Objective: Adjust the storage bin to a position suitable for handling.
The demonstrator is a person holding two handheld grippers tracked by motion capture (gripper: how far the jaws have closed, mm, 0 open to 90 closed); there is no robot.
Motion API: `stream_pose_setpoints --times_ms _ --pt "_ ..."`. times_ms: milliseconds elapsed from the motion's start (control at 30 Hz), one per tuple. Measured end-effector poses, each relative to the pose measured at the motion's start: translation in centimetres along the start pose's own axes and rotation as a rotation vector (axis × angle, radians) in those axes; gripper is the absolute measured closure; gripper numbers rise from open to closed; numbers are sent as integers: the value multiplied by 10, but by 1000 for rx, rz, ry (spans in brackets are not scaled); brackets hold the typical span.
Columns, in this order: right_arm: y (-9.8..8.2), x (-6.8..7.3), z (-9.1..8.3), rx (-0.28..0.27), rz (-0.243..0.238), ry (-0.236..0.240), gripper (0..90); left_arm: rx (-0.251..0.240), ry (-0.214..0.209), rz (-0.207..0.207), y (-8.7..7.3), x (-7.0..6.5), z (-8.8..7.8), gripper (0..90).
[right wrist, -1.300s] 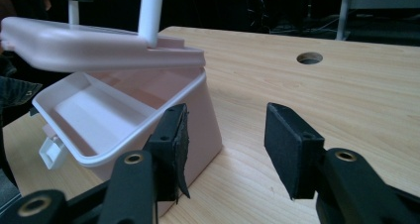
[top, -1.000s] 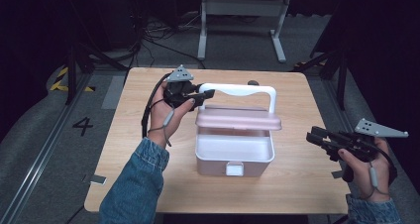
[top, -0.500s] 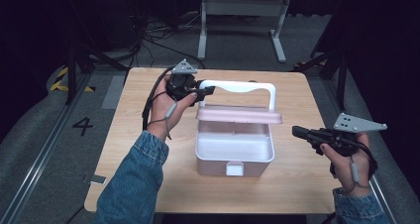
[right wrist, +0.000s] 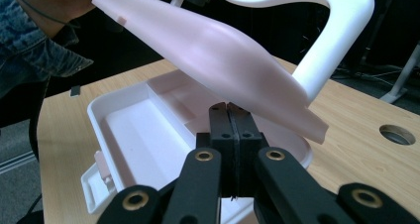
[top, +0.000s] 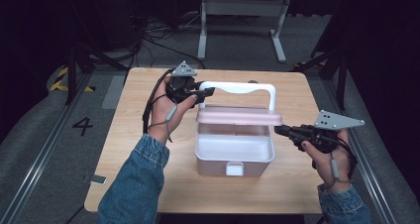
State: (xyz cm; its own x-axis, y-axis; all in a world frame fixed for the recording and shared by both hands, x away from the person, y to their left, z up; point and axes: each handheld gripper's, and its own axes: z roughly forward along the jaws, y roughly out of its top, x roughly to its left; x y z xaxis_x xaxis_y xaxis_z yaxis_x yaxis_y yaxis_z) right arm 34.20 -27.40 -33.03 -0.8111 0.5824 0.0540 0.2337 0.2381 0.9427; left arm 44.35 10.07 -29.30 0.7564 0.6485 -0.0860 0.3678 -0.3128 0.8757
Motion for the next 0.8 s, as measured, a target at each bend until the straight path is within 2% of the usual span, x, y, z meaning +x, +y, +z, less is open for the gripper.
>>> stream_pose_setpoints --times_ms 67,167,200,333,433,533,567,600,667,700,800 --pt "0 -1 2 -4 1 1 900 -8 12 8 0 0 -1 628" --pt "0 -1 3 -6 3 3 900 -15 33 3 -1 0 -4 492" --pt "0 -2 3 -5 2 5 900 -39 33 -7 -2 1 -9 461" --pt "1 -2 4 -4 4 12 900 -56 50 10 -2 3 -20 427" --pt "1 -3 4 -7 7 18 900 -63 41 39 -5 3 -32 412" --pt "0 -3 4 -10 13 25 900 -66 5 69 -10 1 -45 408" --pt "-1 -3 4 -10 16 26 900 -66 -30 66 -12 0 -51 411" --pt "-1 -3 4 -10 16 26 900 -66 -30 66 -12 0 -51 416" --pt "-1 -3 4 -11 23 27 900 -72 -96 64 -17 -4 -59 415" --pt "-1 -3 4 -13 25 28 900 -68 -115 72 -20 -7 -64 415" --pt "-1 -3 5 -13 35 36 900 -61 -109 99 -29 -14 -72 412"
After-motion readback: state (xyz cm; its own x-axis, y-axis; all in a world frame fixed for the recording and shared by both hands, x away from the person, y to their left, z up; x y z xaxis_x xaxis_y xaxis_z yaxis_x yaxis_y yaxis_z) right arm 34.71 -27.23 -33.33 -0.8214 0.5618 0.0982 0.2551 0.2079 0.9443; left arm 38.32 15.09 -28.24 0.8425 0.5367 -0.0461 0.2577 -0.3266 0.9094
